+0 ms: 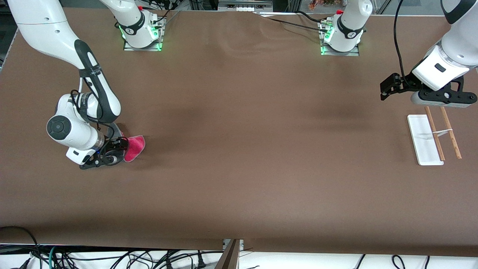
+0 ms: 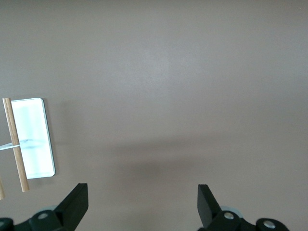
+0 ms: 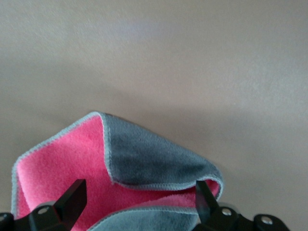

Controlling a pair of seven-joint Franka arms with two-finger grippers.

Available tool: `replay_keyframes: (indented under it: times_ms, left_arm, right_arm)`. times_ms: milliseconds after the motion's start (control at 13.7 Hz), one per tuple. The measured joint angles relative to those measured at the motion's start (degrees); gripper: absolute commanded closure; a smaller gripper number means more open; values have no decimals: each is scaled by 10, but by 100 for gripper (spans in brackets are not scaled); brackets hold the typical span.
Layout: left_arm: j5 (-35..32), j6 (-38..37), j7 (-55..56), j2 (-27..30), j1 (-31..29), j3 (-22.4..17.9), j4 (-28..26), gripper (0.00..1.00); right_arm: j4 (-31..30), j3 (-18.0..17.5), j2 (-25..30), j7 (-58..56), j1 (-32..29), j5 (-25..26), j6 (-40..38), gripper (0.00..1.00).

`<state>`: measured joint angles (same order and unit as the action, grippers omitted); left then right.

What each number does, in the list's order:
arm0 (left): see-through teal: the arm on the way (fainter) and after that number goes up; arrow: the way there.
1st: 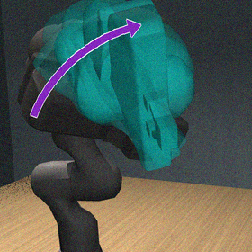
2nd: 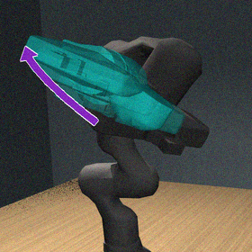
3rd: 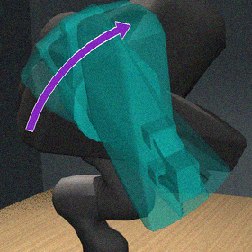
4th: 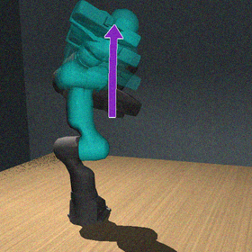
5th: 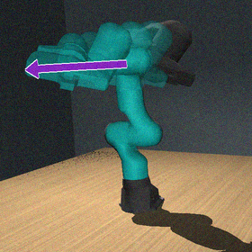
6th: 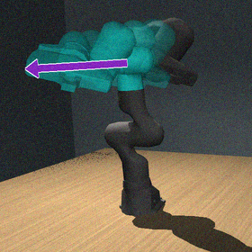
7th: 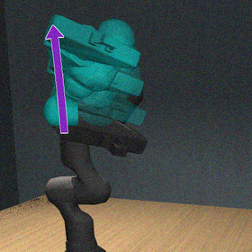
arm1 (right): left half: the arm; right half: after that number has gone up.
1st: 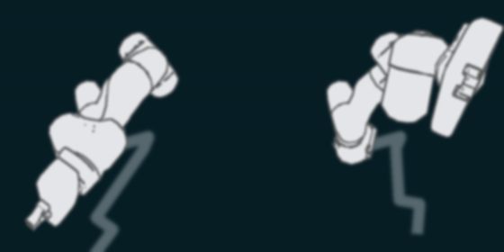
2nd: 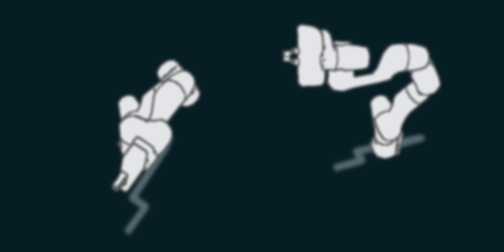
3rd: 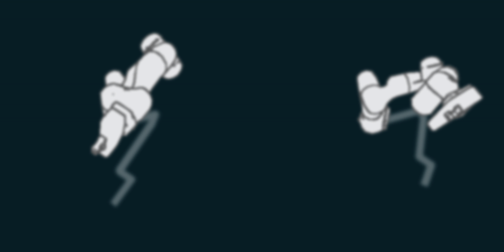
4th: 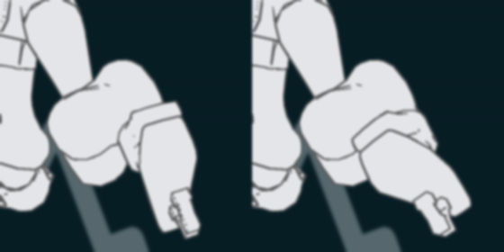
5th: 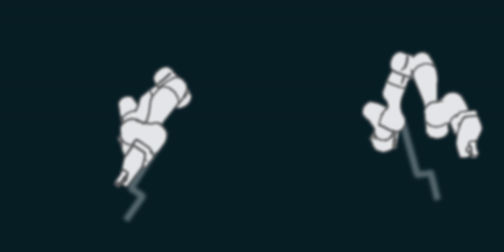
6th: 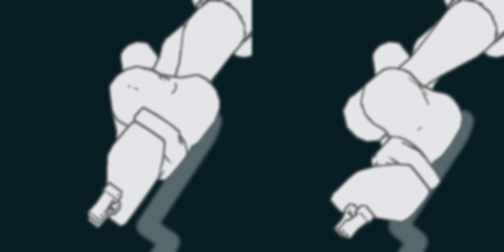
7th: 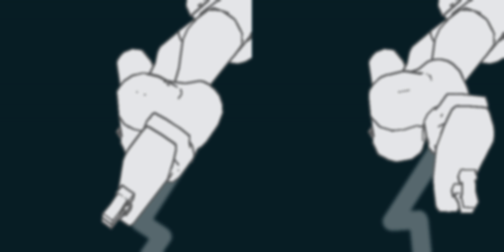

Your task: Pass towel and hang on rack

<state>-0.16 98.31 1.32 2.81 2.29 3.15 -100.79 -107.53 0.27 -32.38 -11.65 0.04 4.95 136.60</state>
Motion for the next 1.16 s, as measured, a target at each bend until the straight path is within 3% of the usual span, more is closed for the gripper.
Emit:
replay_keyframes:
  times_ms: [582, 1165]
  left_arm:
    - [0, 0, 0, 0, 0, 0, 0, 0]
    - [0, 0, 0, 0, 0, 0, 0, 0]
  right_arm:
    - [1, 1, 24, -1, 0, 0, -25, 0]
    - [-4, 3, 13, -1, -1, 0, -30, 0]
